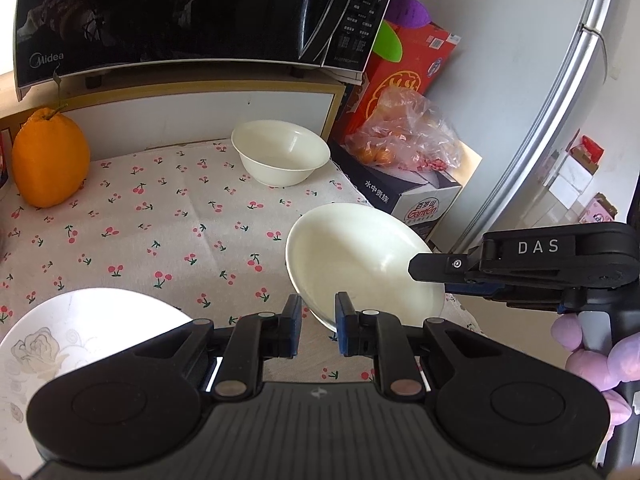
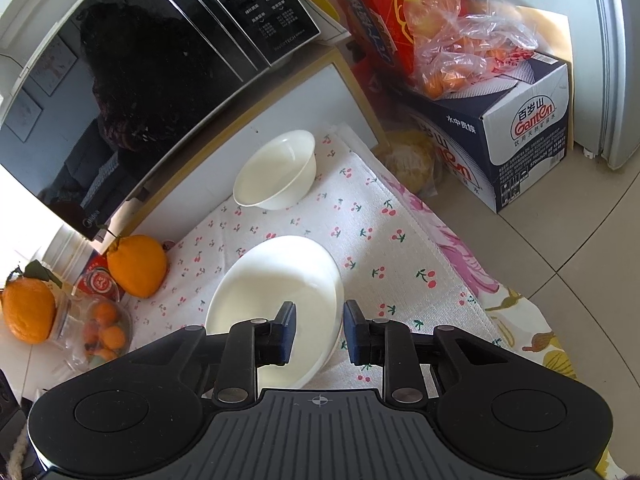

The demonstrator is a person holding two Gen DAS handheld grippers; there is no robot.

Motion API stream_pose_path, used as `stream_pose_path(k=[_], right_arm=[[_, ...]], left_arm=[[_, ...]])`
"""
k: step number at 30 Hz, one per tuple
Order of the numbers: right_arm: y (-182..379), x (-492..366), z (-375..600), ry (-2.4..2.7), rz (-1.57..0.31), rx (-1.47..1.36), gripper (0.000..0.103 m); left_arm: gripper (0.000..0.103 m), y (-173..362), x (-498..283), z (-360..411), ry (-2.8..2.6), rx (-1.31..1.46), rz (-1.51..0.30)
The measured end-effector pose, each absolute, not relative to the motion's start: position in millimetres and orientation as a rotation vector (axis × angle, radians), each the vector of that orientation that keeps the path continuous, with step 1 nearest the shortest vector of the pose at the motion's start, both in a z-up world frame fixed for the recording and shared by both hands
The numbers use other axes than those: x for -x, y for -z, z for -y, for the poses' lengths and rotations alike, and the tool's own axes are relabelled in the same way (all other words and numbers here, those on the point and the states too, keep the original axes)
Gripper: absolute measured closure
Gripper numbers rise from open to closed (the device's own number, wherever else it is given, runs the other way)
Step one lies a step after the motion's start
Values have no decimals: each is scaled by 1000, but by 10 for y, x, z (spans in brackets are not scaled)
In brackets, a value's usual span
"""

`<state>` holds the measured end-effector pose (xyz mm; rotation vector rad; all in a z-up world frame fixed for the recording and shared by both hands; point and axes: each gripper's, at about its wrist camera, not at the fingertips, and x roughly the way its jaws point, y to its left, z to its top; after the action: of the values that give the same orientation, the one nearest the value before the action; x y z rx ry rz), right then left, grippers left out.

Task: Organize plates and bowls
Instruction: 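Lift the cream bowl with both grippers and carry it over the white bowl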

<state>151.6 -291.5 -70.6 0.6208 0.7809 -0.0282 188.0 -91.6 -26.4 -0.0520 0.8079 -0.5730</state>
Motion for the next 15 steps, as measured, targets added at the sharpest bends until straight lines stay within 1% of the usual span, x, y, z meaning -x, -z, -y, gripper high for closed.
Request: stream_pose_path(k=[15], right_arm=[[434,-1299,2935,10,-774,-639,78]], left_arm=[[87,15,-1676,852,581,107,-817]])
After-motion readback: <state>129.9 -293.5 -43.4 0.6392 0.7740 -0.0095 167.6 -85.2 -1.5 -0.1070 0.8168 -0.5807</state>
